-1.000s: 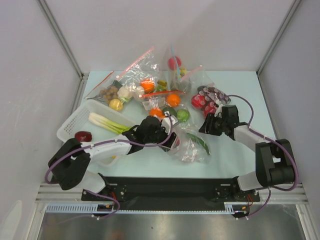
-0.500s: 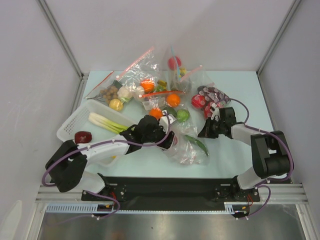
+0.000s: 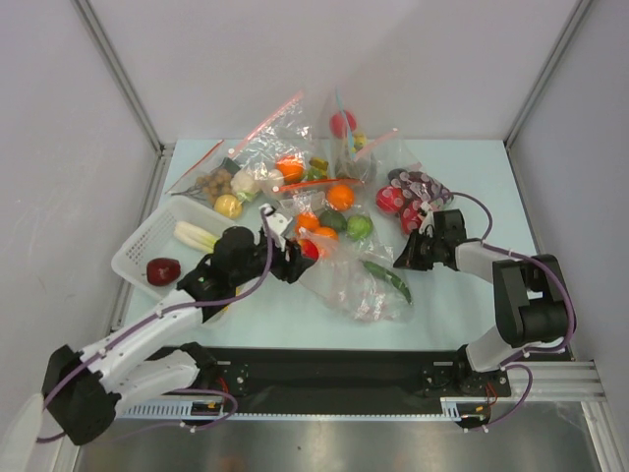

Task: Open the zip-top bag and remove the fake food

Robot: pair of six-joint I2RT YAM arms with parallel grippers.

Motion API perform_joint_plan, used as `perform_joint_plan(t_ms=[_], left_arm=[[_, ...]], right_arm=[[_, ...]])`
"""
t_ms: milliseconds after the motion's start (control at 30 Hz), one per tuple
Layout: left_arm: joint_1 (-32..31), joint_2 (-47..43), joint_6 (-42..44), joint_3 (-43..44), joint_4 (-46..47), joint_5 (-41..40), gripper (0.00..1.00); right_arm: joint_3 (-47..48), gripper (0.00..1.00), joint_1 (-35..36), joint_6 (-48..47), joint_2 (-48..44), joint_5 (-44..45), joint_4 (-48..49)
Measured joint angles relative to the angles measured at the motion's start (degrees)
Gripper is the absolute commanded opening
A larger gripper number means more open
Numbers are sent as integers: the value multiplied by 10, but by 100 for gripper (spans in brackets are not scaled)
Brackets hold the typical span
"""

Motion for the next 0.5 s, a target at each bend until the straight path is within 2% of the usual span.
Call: perform_joint_plan(t_ms=[167,233,267,400,467,500], left_arm=[[28,-76,-15,-3,-17,-10,65],[41,-90,-21,-3,-29,-31,67],[54,-95,-26,-3,-37,-50,71],[140,-101,-67,-3,-76,-139,74],[194,-118,-95,-16,-90,-194,80],[217,-136,-109,-29,-91,-218,80]], right_arm=[[0,0,-2,0,2,7,0],[0,0,-2,0,2,8,-1],[0,0,-2,0,2,8,-1],[0,0,-2,0,1,8,-2],[0,0,-2,0,1,8,-2],[0,0,-2,0,1,8,-2]])
